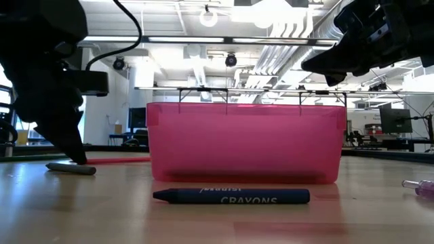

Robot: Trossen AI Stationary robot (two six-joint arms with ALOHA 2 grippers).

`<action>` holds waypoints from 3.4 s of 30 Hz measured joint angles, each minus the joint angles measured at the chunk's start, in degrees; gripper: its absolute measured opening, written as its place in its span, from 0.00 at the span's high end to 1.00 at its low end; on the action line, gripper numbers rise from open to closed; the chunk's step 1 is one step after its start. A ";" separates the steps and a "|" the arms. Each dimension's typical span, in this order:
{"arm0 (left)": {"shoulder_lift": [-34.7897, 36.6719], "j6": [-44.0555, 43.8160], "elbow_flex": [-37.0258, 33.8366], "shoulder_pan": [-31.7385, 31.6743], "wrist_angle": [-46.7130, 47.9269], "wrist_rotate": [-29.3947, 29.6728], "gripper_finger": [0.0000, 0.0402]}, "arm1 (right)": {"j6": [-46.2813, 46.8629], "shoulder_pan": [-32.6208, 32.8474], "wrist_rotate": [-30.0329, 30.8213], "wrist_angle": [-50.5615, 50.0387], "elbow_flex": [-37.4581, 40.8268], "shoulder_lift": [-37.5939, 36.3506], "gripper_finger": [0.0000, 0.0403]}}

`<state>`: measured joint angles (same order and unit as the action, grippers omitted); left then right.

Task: Sort crayons/erasers/pens/pencils in bins
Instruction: Put the pink pencil into the transparent bin

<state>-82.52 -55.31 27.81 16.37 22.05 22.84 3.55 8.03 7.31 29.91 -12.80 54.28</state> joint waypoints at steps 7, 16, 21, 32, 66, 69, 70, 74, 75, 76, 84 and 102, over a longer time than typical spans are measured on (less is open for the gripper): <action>1.32 -1.09 -0.57 0.90 0.52 1.25 0.99 | 0.02 0.00 -0.58 -0.08 0.00 0.02 1.00; 8.92 -6.29 -1.26 0.84 14.03 2.80 1.00 | 0.02 0.00 -0.74 -0.08 0.00 0.02 1.00; 13.98 -7.08 -1.17 0.86 17.94 4.95 1.00 | 0.02 0.00 -0.74 -0.08 0.00 0.02 1.00; 23.99 -7.48 -1.00 0.88 21.58 9.19 1.00 | 0.02 0.00 -0.72 -0.08 0.00 0.02 1.00; 9.40 -0.48 -0.76 0.79 12.44 -8.64 0.84 | 0.02 0.00 -0.98 -0.08 0.00 0.02 1.00; 9.40 0.75 -0.76 0.61 12.54 -8.64 0.80 | 0.02 -0.01 -1.00 -0.06 0.00 0.02 1.00; 9.40 1.28 -0.76 0.34 12.54 -8.73 0.79 | 0.02 -0.01 -0.99 -0.08 0.00 0.02 1.00; 9.44 3.26 -0.74 -0.84 12.64 -9.23 0.78 | 0.02 -0.01 -1.02 -0.06 0.00 0.02 1.00; 9.44 4.15 -0.74 -1.10 12.66 -9.35 0.78 | 0.02 0.00 -1.04 -0.06 0.00 0.02 1.00; 9.44 4.97 -0.73 -1.41 12.66 -9.44 0.78 | 0.02 -0.01 -1.07 -0.06 0.00 0.02 1.00; 9.44 10.24 -0.72 -4.03 12.60 -10.90 0.79 | -0.01 0.00 -1.18 -0.06 0.00 0.02 1.00; 9.44 16.13 -0.76 -9.13 12.78 -13.66 0.99 | -0.15 0.00 -1.13 -0.06 0.00 0.02 1.00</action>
<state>-73.09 -39.18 27.05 7.25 34.84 9.18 3.40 8.03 6.17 29.85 -12.80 54.30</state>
